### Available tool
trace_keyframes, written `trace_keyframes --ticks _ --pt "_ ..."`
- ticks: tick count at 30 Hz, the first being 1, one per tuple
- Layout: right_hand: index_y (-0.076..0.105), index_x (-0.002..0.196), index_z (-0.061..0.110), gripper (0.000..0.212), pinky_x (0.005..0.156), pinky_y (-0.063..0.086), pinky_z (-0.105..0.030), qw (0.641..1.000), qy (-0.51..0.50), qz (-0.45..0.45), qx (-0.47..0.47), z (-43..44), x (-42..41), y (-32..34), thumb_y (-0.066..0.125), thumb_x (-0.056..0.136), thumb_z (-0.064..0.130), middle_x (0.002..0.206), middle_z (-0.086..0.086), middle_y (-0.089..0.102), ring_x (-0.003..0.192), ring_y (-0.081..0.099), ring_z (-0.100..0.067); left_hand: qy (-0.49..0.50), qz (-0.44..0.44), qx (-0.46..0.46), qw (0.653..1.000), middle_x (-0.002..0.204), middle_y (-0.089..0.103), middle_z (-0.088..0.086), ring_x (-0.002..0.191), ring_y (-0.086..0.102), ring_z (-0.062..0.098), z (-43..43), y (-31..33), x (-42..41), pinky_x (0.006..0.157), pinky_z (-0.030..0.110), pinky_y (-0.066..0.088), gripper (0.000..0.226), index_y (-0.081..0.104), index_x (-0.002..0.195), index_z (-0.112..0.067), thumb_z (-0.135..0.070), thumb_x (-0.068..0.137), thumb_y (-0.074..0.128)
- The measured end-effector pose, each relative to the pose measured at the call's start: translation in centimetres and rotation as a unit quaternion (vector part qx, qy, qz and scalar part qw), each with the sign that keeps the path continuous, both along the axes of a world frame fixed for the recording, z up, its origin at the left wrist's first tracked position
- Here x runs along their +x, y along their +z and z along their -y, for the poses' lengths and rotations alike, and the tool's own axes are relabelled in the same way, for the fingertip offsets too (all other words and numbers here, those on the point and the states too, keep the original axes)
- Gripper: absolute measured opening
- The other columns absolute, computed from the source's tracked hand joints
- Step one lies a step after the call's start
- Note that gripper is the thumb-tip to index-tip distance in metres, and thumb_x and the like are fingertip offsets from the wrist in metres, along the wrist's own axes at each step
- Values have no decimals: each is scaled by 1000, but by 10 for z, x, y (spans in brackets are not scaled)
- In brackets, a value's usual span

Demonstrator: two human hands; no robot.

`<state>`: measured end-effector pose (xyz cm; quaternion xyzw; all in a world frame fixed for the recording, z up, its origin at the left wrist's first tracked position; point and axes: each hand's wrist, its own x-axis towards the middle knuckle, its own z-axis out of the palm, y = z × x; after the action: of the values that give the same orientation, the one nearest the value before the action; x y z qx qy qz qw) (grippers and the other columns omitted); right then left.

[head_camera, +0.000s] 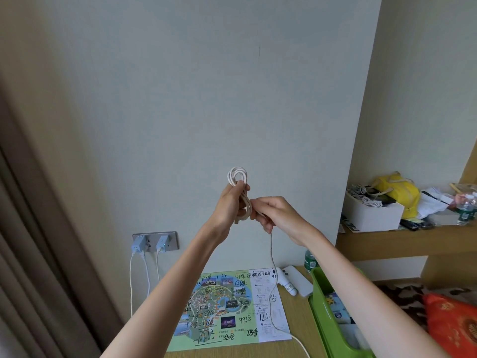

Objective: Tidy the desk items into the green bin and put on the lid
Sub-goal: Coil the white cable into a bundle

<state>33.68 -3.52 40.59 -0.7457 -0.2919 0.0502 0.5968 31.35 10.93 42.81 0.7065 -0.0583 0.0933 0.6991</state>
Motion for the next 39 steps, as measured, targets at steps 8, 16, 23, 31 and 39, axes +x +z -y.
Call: trace_keyframes --ticks 8,16,23,31,39 --pt "65 69 12 41 51 41 -22 999 -20 -46 -22 11 10 -8 56 94 43 52 2 45 47 41 -12 -20 -24 -156 987 57 57 -7 55 55 12 -11 -7 7 57 27 36 34 48 78 -17 -34 104 34" --pt "63 62 16 33 52 30 -24 994 -82 -69 9 38 22 -17 66 87 37 52 3 36 49 31 -12 63 -24 -143 987 54 50 -6 51 44 14 -29 -9 13 50 28 28 34 44 76 -17 -33 104 35" --pt "73 85 5 18 48 22 -21 998 -1 -59 37 33 19 4 67 87 22 56 5 31 50 26 -10 49 5 158 986 78 45 -7 66 40 8 -24 -24 9 57 17 33 25 49 96 -14 -32 104 34" --pt "70 82 0 16 54 37 -10 994 -80 77 -4 17 20 20 71 86 16 55 10 61 53 50 2 -110 -5 240 965 89 54 -9 80 50 1 -3 -20 -4 72 17 37 33 54 99 -22 -44 103 30" --pt "62 96 9 22 69 44 -23 990 -80 90 -71 21 20 14 76 79 9 89 -14 64 71 56 -11 -131 -7 236 963 90 53 -5 81 46 8 -4 -25 2 81 24 36 23 55 107 -12 -27 103 39"
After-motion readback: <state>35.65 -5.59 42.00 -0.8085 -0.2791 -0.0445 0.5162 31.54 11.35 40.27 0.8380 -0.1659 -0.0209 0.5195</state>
